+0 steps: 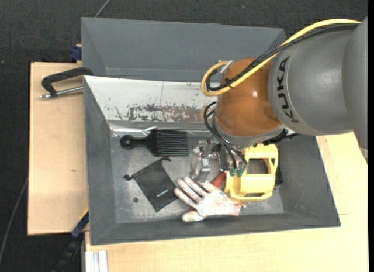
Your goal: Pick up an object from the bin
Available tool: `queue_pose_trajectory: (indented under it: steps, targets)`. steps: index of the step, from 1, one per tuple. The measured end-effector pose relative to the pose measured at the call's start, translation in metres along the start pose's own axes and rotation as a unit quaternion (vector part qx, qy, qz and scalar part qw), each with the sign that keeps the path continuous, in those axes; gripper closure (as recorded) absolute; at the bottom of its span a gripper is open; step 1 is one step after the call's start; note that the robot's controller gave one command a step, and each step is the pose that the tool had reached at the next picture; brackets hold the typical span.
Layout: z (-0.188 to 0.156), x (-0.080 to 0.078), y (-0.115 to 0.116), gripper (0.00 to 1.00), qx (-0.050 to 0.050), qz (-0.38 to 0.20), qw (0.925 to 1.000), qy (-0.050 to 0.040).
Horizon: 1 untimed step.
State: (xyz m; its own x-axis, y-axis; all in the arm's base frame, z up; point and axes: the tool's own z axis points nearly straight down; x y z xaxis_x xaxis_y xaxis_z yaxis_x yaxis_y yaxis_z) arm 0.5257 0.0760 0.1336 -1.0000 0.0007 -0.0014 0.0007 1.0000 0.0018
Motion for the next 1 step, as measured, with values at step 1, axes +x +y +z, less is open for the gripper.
queue_pose_trajectory:
  steps: [1]
  targets:
    - [0.0000, 0.0000, 0.0000, 1.00, 0.000, 0.000, 1.0000, 0.0000]
